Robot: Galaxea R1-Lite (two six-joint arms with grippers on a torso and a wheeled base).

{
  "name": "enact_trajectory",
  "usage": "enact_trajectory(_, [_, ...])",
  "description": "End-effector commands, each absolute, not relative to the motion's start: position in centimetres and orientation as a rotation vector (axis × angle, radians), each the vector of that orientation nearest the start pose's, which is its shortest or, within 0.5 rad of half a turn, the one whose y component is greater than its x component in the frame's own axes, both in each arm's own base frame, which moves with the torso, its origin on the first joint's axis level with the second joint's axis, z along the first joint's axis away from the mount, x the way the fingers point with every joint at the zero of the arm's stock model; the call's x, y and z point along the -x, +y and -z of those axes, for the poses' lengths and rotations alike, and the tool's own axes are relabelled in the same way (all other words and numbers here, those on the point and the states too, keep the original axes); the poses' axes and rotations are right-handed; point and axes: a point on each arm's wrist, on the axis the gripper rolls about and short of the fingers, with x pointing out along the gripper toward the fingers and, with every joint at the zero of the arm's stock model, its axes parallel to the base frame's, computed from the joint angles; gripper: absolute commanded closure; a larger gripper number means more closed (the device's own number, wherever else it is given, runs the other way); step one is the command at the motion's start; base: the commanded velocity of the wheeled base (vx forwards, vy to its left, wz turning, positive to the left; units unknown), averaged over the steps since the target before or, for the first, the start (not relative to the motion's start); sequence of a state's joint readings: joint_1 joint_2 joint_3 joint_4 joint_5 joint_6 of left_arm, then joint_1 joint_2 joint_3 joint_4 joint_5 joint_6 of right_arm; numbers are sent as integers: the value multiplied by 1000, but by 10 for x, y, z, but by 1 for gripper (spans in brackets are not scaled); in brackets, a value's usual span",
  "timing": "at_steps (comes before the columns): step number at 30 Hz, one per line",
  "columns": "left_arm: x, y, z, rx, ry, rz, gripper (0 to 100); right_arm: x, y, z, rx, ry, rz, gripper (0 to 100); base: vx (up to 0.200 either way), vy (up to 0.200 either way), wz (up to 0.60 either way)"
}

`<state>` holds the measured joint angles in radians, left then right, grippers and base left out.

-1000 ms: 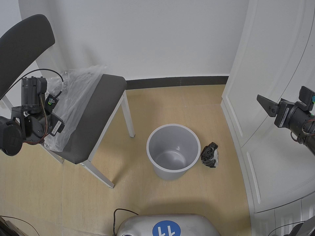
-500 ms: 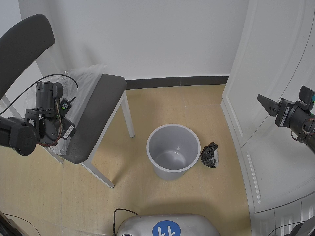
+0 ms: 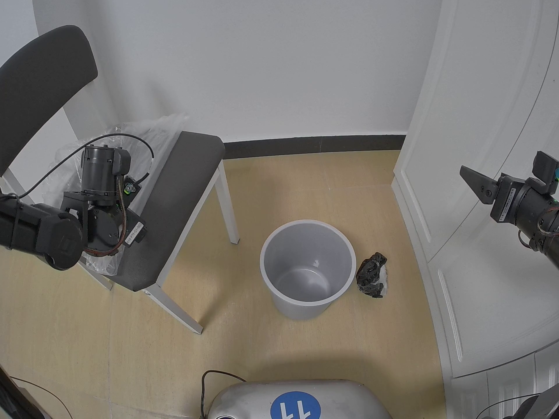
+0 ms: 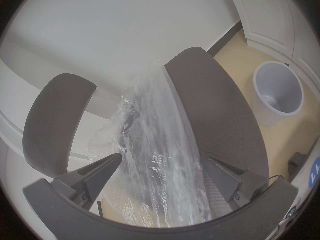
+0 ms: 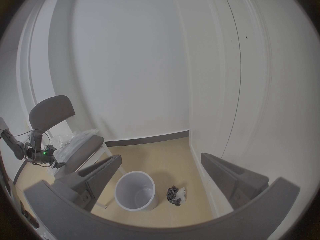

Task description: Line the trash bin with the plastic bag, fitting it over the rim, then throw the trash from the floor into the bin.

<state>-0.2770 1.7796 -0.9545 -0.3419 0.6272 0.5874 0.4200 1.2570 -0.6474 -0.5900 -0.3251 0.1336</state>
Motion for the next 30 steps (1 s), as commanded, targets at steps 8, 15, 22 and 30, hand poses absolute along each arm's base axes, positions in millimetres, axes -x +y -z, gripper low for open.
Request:
enact_trajectory(8, [-319, -70, -174, -775, 528, -228, 0, -181, 73, -245, -127, 23, -94, 0, 0, 0, 0])
enact_trajectory(15, [-313, -70, -181, -766, 509, -225, 0, -181, 73, -245, -127, 23, -94, 0, 0, 0, 0])
enact_trajectory(22, [-312, -67, -183, -764, 508, -232, 0, -181, 73, -245, -127, 23, -92, 0, 0, 0, 0])
enact_trajectory(30, [-318, -61, -169, -770, 553, -247, 0, -180, 72, -246, -128, 21, -92, 0, 0, 0, 0])
